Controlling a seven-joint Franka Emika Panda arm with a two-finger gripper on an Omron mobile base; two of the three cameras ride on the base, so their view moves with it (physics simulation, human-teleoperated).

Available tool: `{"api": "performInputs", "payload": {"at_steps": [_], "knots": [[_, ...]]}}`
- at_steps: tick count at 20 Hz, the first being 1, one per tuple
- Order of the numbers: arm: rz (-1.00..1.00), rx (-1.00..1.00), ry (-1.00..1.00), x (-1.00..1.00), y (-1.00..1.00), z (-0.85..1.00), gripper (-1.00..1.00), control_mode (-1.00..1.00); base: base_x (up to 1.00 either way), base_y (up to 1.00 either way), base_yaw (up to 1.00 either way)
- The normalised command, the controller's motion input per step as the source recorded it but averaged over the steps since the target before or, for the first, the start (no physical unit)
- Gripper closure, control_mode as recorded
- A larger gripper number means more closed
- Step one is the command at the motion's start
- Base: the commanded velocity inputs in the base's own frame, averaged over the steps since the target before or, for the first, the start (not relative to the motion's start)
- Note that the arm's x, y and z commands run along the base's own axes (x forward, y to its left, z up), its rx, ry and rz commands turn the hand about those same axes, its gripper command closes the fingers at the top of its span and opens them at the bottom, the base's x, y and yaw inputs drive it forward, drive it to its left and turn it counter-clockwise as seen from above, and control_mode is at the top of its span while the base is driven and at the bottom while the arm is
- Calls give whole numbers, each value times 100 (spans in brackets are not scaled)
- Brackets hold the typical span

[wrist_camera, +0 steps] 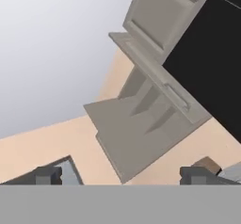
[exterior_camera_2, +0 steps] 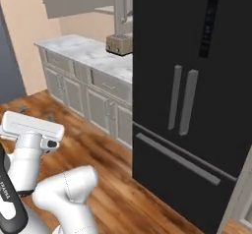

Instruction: Take the smaller bowl and place it next to the appetizer plate on the dining counter , and place the larger bowl next to the plate with cooked food.

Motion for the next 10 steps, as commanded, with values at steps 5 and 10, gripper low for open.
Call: {"api": "performInputs", "payload": {"at_steps": [5,10], "knots": [[0,0,0,0,0,0,-100,100,100,94,-47],[0,0,0,0,0,0,-100,100,100,100,-49]]}}
